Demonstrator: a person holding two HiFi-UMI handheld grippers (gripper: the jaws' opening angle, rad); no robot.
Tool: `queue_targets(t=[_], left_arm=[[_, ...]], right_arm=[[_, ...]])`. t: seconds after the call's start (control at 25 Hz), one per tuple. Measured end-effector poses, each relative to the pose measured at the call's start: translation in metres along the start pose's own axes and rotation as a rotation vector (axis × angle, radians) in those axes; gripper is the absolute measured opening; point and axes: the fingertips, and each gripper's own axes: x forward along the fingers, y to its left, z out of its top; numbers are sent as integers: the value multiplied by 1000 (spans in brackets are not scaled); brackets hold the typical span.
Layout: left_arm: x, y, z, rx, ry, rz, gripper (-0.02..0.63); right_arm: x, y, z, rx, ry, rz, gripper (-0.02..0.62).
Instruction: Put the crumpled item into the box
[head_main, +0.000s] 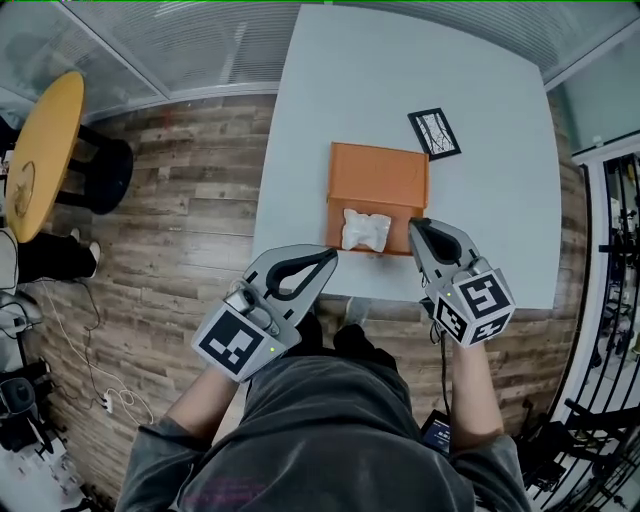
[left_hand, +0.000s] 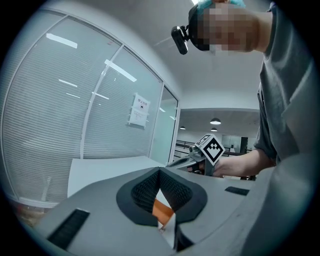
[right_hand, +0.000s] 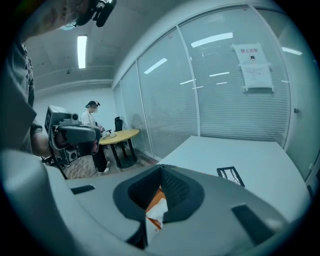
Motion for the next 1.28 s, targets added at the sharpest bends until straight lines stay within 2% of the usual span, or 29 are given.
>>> queue_targets(t=[0.2, 0.72, 1.28], left_arm=[[-4, -3, 3, 16, 1, 4, 12], [-11, -7, 21, 63, -18, 17, 12], [-9, -21, 27, 92, -15, 0, 12]], right_arm=[[-18, 13, 22, -13, -64, 16, 6], [-61, 62, 86, -73, -278, 123, 3], [-78, 68, 89, -89, -318, 134, 3]])
